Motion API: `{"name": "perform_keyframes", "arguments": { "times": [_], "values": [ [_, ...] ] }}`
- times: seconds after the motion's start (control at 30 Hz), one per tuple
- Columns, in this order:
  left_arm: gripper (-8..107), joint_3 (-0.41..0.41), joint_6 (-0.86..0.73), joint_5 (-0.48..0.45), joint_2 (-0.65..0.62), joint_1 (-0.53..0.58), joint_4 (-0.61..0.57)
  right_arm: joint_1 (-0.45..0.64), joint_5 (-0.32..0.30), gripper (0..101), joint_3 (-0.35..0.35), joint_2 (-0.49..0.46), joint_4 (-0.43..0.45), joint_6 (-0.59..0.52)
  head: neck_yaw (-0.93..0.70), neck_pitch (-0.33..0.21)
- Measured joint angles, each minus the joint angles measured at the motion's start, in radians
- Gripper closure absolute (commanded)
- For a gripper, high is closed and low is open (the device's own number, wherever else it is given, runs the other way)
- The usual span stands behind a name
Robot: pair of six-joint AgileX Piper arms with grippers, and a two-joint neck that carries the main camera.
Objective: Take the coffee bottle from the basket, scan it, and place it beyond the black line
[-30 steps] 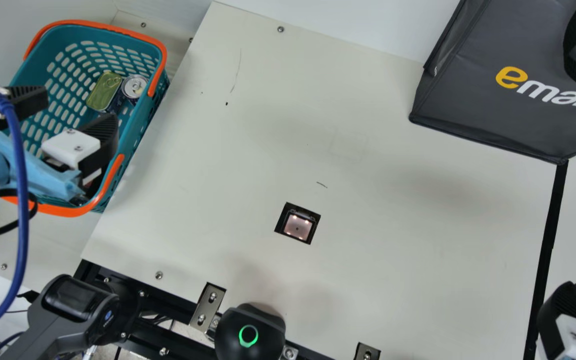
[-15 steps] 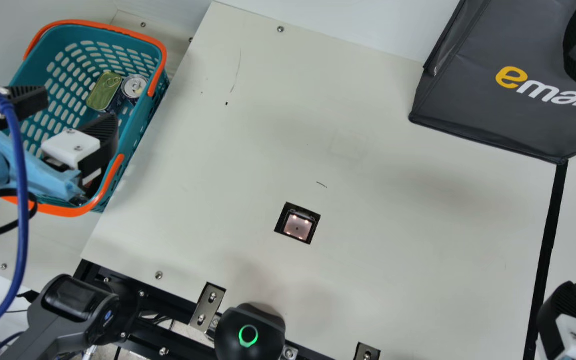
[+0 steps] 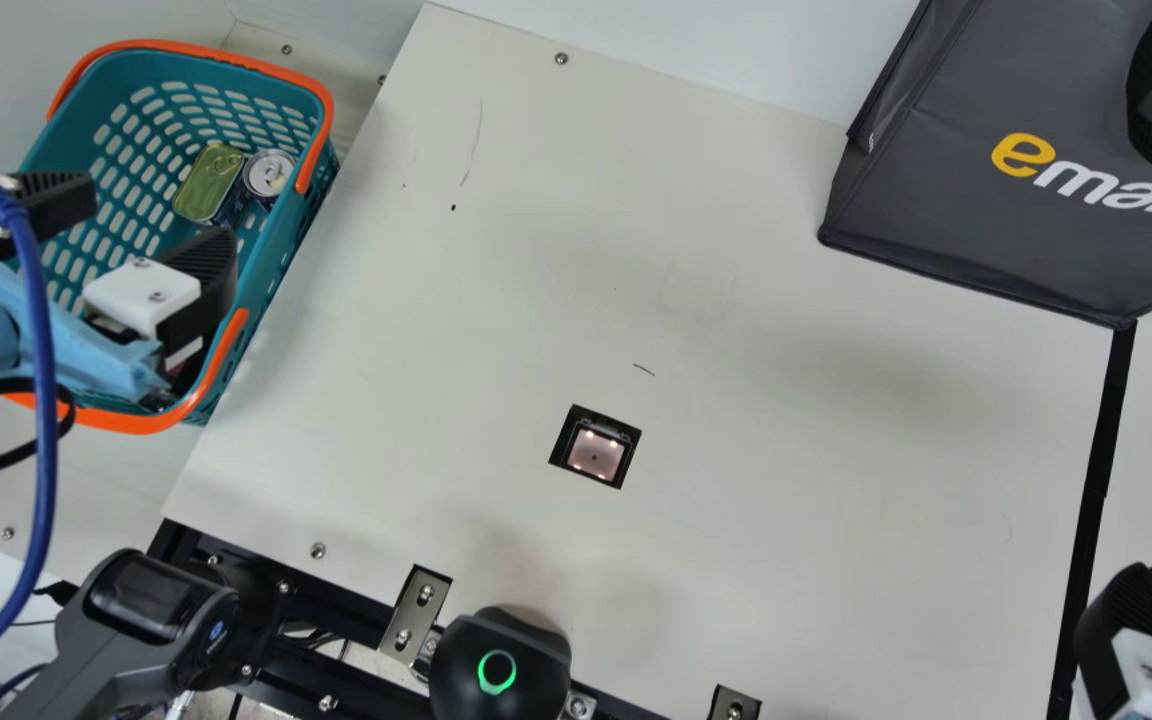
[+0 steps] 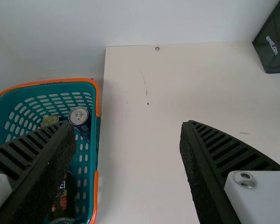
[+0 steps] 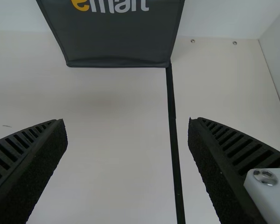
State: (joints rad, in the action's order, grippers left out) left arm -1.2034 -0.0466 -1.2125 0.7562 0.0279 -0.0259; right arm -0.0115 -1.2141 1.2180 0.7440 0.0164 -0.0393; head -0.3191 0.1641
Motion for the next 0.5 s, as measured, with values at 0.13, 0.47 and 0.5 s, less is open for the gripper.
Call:
{"name": "perform_keyframes", "arguments": {
  "times": [0.13,0.47,0.5],
  "values": [
    [9,-0.006,0.014,0.014,0.015,0.001,0.007,0.000,0.000,11,0.000,0.000,0.000,0.000,0.000,0.000],
    [9,-0.047,0.123,0.060,0.102,-0.009,0.070,0.000,0.000,11,0.000,0.000,0.000,0.000,0.000,0.000],
    [9,-0.051,0.138,0.063,0.111,-0.014,0.079,0.000,0.000,11,0.000,0.000,0.000,0.000,0.000,0.000]
  ]
}}
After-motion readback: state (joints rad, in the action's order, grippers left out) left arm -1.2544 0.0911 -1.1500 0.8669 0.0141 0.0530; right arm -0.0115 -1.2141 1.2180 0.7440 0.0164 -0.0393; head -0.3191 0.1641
